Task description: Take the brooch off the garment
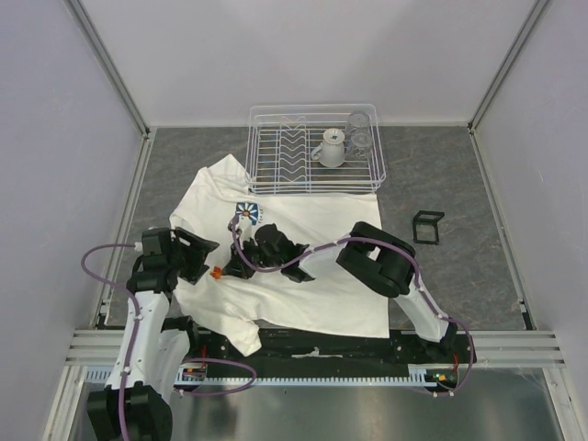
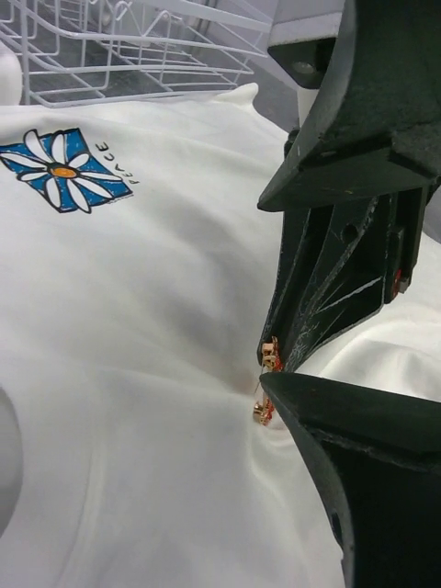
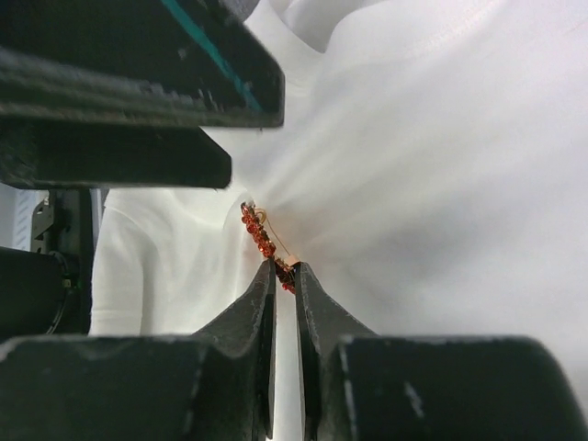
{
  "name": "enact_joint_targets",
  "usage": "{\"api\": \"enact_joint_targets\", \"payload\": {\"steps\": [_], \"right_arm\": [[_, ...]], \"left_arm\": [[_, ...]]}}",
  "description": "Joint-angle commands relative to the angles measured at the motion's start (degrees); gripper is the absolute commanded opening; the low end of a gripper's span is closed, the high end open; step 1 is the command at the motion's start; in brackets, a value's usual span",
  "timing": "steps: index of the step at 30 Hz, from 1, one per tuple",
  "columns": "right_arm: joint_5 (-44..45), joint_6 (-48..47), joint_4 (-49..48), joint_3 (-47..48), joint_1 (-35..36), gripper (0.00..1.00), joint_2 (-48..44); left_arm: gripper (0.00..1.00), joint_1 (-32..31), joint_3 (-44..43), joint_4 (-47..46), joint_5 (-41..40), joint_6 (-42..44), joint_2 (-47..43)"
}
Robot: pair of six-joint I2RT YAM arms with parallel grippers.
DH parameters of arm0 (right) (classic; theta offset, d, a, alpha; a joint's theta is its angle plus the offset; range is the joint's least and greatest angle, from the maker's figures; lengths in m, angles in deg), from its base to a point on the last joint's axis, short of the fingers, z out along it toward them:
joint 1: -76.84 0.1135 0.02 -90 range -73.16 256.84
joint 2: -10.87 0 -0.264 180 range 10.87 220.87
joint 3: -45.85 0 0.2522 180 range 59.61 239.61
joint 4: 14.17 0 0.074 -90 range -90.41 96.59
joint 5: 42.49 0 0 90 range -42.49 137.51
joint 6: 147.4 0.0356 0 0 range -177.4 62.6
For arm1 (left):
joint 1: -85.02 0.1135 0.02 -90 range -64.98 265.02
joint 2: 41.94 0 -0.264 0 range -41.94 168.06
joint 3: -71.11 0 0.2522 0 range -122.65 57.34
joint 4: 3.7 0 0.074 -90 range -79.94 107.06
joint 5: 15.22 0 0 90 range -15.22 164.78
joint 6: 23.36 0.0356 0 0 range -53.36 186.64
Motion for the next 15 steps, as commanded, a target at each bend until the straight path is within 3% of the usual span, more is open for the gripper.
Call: {"api": "enact_joint_targets", "payload": {"steps": [1,7,15], "right_arm": [[3.01,-5.93,1.91,3.56,2.50,0.09,-2.34],[14.17,-13.50,7.98,4.71,5.58,0.03,-4.10],[21.82,-16.93,8.25,4.27,6.38,0.03,-5.69]], "left_arm": [[0.78,-0.06,-7.13,12.96,-8.05,-0.90,-0.78],[0.81,0.03,-11.54,19.50,-8.69,-2.40,0.45],[0.71,0.03,-10.13,19.33,-3.06,-10.03,3.78]]}}
